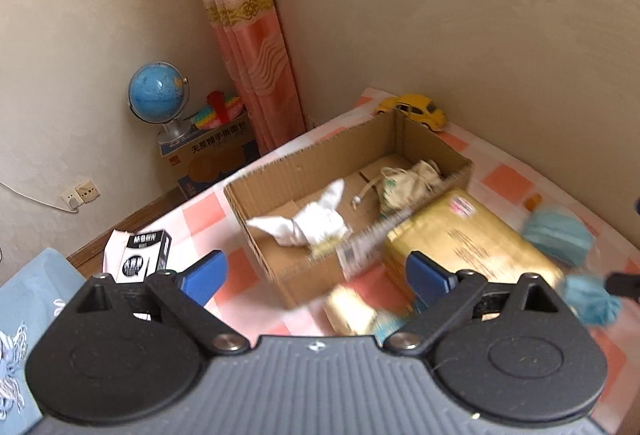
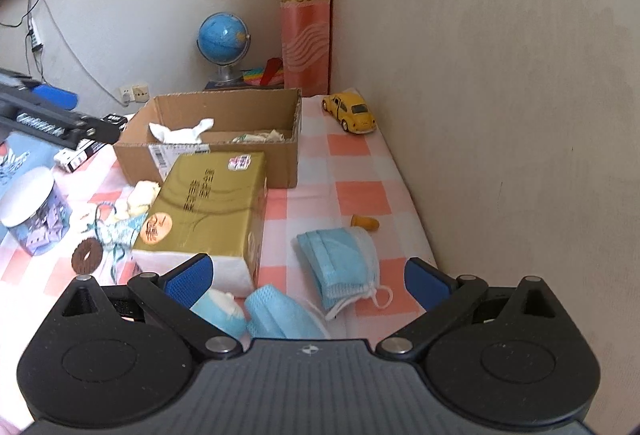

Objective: Organize soft objects
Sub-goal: 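Grasp the brown hair tie with the left tool while the right tool reaches toward a blue mask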

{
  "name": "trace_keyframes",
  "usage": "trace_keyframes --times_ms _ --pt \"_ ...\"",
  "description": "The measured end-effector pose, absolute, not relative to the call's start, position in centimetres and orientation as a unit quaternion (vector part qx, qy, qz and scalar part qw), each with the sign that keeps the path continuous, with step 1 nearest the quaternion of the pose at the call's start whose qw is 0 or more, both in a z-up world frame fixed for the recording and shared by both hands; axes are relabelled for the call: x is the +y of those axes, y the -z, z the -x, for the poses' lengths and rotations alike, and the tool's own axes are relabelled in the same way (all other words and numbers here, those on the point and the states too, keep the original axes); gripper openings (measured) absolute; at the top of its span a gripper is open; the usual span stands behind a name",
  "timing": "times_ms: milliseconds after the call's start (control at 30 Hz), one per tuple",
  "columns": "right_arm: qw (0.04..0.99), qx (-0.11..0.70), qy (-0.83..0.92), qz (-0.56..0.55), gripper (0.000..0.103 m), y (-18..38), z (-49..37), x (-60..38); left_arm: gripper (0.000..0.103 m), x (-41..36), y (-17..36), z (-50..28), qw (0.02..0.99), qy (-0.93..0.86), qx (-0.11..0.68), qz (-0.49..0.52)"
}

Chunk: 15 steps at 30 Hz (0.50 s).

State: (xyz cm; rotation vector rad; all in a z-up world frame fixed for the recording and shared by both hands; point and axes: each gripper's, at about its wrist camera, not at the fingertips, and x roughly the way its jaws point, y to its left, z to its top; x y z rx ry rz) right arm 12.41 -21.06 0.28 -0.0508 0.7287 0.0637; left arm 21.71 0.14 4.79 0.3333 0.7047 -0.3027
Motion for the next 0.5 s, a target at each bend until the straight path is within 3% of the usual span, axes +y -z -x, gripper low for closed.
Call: trace_keyframes --times_ms 500 --pt "0.927 0.369 -0.066 0.011 0.103 2.8 -9.9 -21.1 0.096 0.6 2.5 -13.4 0.919 0.133 0.352 -0.121"
